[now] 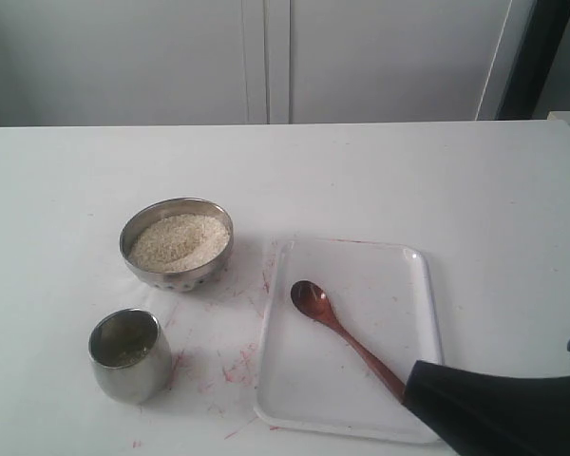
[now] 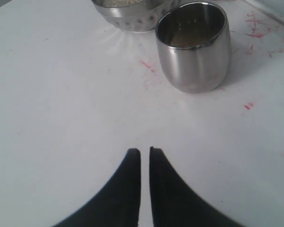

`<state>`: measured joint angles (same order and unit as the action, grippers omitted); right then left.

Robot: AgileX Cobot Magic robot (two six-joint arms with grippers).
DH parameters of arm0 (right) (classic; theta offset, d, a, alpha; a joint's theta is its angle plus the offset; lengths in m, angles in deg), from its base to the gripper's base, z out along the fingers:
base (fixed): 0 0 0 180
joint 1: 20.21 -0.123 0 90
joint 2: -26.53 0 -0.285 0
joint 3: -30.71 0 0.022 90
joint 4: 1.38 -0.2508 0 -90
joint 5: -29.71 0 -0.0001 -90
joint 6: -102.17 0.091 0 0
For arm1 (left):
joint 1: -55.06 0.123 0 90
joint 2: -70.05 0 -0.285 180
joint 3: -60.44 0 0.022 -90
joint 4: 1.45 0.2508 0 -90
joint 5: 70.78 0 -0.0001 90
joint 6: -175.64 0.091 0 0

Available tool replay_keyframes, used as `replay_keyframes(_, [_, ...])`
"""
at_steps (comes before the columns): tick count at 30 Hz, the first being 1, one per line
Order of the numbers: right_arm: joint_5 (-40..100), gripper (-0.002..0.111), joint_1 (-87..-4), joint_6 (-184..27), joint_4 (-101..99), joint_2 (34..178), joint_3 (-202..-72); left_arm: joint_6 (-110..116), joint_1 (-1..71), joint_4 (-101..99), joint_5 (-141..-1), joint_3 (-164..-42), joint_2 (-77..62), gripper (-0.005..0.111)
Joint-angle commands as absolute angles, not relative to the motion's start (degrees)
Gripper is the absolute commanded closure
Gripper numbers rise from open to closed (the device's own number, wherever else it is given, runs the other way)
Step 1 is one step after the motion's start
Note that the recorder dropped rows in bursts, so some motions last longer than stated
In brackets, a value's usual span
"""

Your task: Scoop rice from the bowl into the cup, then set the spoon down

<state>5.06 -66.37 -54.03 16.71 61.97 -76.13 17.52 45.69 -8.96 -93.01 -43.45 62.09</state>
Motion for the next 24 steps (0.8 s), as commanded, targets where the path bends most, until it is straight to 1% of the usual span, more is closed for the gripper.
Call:
replay_keyframes(1, [2.51, 0.108, -66.50, -54.74, 16.93, 61.73, -72.90, 17.52, 45.40, -9.51, -94.42, -43.04, 62.26, 0.092])
replay_keyframes(5, [1.23, 0.108, -66.50, -54.74, 16.82, 61.73, -72.07, 17.52, 45.40, -9.51, -94.42, -43.04, 62.26, 0.092])
replay_keyframes(11, [4.60, 0.108, -66.50, -54.74, 16.82, 61.73, -72.07, 17.52, 45.40, -9.51, -94.42, -43.04, 62.26, 0.092])
replay_keyframes(19, [14.47, 0.108, -66.50, -53.71, 16.67, 61.73, -72.07, 17.52, 45.40, -9.51, -94.42, -43.04, 62.26, 0.092])
replay_keyframes(24, [15.98, 0.108, -66.50, -53.71, 16.67, 61.73, -72.07, 17.52, 45.40, -9.51, -94.42, -43.04, 62.26, 0.092])
